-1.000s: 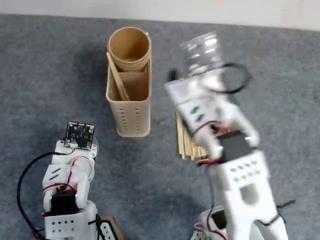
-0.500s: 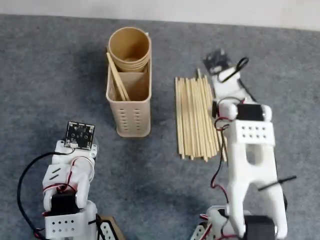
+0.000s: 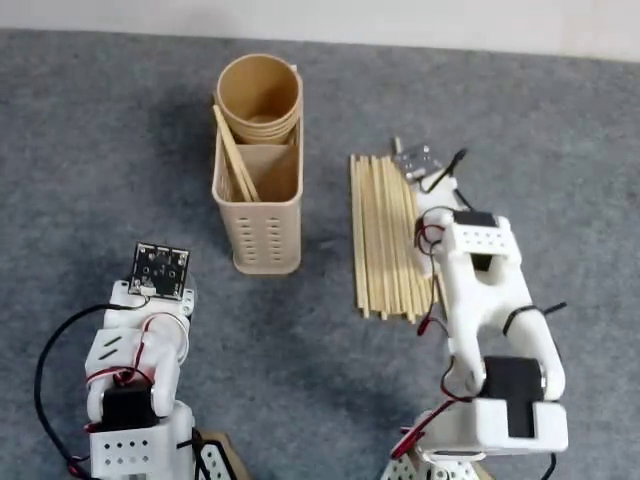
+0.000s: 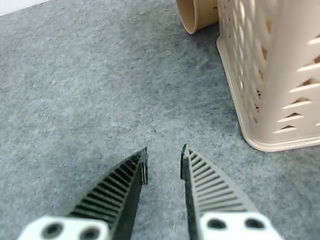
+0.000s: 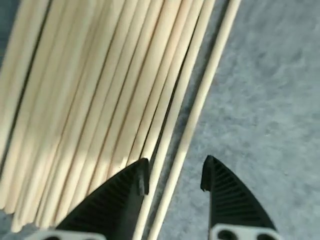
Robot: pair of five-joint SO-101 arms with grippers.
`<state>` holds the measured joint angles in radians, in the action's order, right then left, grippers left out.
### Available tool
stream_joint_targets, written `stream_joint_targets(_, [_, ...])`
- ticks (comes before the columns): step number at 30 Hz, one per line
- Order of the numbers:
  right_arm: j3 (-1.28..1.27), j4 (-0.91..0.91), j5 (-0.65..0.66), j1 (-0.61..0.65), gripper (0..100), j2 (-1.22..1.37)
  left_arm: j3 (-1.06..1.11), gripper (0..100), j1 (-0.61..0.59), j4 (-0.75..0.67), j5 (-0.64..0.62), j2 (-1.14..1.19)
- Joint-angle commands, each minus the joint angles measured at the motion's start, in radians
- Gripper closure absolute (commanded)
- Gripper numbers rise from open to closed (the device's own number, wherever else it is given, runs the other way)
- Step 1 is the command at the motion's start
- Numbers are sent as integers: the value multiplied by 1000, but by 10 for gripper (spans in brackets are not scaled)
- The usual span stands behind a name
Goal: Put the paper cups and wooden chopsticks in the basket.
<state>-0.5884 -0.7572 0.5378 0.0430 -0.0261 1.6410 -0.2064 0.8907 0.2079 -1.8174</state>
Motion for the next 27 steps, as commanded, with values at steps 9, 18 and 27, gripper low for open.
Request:
stream_joint_targets(9, [10,88,17,-41,818,125,-5,873,1,-15,-3,-7])
stream_joint_targets(18, [47,91,17,-102,995,136,-5,873,1,-15,-3,-7])
stream_joint_targets(27, [50,-22,15,8,835,133,-5,873,1,-17,-3,-7])
